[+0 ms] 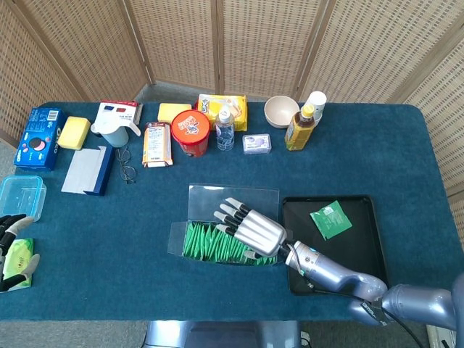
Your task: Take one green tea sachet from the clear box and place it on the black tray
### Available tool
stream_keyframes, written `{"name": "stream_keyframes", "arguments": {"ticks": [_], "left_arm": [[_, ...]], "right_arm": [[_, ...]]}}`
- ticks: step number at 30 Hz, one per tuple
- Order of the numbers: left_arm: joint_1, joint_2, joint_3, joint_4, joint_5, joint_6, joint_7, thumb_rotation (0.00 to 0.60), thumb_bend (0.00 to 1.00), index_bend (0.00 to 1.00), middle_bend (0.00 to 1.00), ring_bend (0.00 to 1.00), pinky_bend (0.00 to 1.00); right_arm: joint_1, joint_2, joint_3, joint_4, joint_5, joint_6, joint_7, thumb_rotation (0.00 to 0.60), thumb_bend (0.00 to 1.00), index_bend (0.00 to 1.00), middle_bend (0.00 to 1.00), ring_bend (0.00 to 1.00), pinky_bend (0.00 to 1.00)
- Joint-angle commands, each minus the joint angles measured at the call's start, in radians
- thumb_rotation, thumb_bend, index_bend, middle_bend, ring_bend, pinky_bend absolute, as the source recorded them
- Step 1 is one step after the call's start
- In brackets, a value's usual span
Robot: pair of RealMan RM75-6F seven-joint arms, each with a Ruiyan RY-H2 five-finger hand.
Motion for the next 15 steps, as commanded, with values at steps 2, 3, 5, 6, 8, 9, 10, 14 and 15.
{"name": "stream_keyframes", "arguments": {"ticks": [2, 3, 5, 6, 8, 9, 10, 14, 15], "left_arm": [[0.0, -0.001, 0.0, 0.003, 0.0, 0.001, -0.003, 0.6, 0.3, 0.19, 0.18, 0.13, 0.25], [0.001, -0.002, 0.0, 0.004, 0.0, 0.001, -0.004, 0.6, 0.3, 0.19, 0.18, 0.13, 0.25], [0.001, -0.003, 0.001, 0.006, -0.001, 0.001, -0.006, 0.6, 0.3, 0.19, 0.18, 0.13, 0.25], [0.002, -0.003, 0.002, 0.007, -0.001, 0.001, -0.007, 0.6, 0.3, 0.19, 0.18, 0.13, 0.25], [0.003, -0.003, 0.002, 0.009, -0.003, 0.001, -0.01, 0.6, 0.3, 0.19, 0.18, 0.13, 0.25], [0.004, -0.004, 0.002, 0.011, -0.003, 0.002, -0.012, 0.6, 0.3, 0.19, 0.18, 0.13, 0.25], [0.004, -0.004, 0.002, 0.012, -0.003, 0.003, -0.013, 0.6, 0.3, 0.19, 0.18, 0.13, 0.25], [0.005, -0.005, 0.002, 0.017, -0.004, 0.003, -0.018, 0.6, 0.3, 0.19, 0.18, 0.13, 0.25], [0.004, -0.006, 0.002, 0.017, -0.004, 0.002, -0.019, 0.6, 0.3, 0.19, 0.18, 0.13, 0.25]], "right_arm": [[0.002, -0.015, 0.005, 0.014, -0.005, -0.002, -0.004, 0.485, 0.22, 0.21, 0.11, 0.05, 0.03], [0.003, -0.018, 0.007, 0.016, -0.004, -0.003, -0.005, 0.485, 0.22, 0.21, 0.11, 0.05, 0.03], [0.006, -0.026, 0.011, 0.022, -0.004, -0.005, -0.008, 0.486, 0.22, 0.21, 0.11, 0.05, 0.03], [0.007, -0.031, 0.014, 0.025, -0.003, -0.007, -0.011, 0.486, 0.22, 0.21, 0.11, 0.05, 0.03], [0.009, -0.039, 0.019, 0.033, 0.0, -0.01, -0.022, 0.486, 0.22, 0.21, 0.11, 0.05, 0.03], [0.01, -0.042, 0.022, 0.034, 0.005, -0.013, -0.023, 0.487, 0.22, 0.21, 0.12, 0.05, 0.03], [0.01, -0.044, 0.024, 0.034, 0.008, -0.015, -0.023, 0.488, 0.22, 0.21, 0.11, 0.05, 0.03], [0.013, -0.051, 0.037, 0.03, 0.017, -0.016, -0.028, 0.49, 0.22, 0.21, 0.12, 0.05, 0.03], [0.014, -0.051, 0.041, 0.029, 0.02, -0.016, -0.03, 0.489, 0.22, 0.21, 0.12, 0.05, 0.03]]}}
